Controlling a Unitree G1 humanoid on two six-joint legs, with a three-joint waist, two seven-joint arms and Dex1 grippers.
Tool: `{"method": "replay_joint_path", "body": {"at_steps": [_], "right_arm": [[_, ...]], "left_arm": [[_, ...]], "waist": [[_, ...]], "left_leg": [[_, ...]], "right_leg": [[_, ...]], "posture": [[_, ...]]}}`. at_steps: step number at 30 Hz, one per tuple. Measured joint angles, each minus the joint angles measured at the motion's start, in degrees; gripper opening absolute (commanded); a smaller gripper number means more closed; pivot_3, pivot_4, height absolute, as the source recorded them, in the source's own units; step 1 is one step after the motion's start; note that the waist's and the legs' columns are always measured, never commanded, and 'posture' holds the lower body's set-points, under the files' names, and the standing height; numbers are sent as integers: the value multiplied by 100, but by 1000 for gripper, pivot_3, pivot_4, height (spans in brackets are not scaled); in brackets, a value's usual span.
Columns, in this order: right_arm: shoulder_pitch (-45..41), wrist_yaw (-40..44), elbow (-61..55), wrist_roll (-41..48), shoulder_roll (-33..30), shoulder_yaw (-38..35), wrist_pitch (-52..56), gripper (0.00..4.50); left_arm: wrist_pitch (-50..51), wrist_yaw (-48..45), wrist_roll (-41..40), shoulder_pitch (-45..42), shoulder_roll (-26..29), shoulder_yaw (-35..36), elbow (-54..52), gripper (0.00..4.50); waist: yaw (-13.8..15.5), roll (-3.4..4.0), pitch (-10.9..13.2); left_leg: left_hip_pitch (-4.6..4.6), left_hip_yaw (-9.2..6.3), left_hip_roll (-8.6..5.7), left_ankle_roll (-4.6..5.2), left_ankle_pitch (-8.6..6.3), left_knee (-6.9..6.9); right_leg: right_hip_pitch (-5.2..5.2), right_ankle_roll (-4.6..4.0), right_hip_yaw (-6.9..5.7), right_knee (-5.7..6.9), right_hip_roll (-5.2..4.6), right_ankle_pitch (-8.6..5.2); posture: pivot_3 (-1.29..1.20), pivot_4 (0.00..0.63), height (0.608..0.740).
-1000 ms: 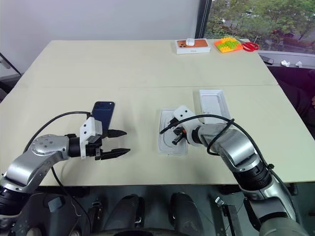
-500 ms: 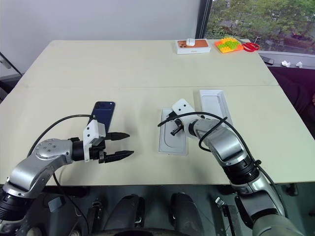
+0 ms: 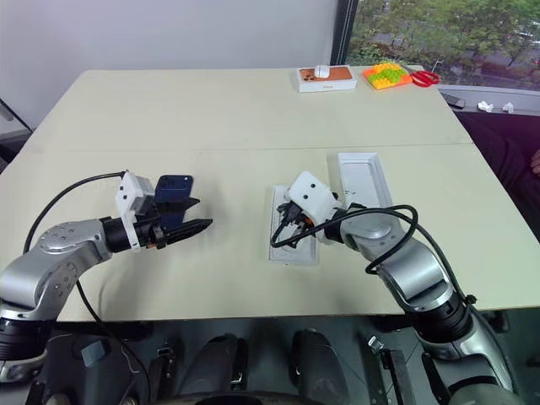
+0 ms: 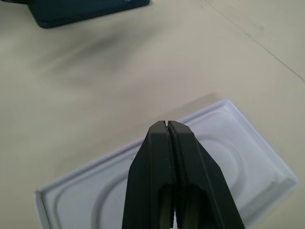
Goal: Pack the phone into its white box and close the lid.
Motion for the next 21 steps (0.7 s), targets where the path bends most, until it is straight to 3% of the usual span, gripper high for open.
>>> {"method": "replay_joint_path", "body": {"at_steps": [4, 12, 21], "right_arm": [[-289, -88, 278, -110, 436, 266, -11, 0], [-1124, -454, 1577, -667, 1383, 731, -282, 0], [-1547, -511, 2763, -1117, 2323, 1245, -694, 0]], "left_arm": [[562, 522, -184, -304, -256, 280, 303, 4442], [2073, 2252, -511, -1244, -476, 1625, 1704, 4442], [4083, 2262, -444, -2274, 197, 1463, 3280, 4442]], "waist": [[-3, -2, 2], [-82, -4, 1], [-90, -11, 2]], "left_leg": [[0, -3, 0, 0, 0, 2], [0, -6, -5, -1, 1, 2], [-1, -8, -7, -8, 4, 2]], "right_leg": [[-1, 0, -1, 5, -1, 1], [-3, 1, -4, 15, -8, 2], [-9, 1, -5, 27, -9, 2]], "posture": [[0, 150, 740], [0, 150, 740], [0, 150, 740]]}}
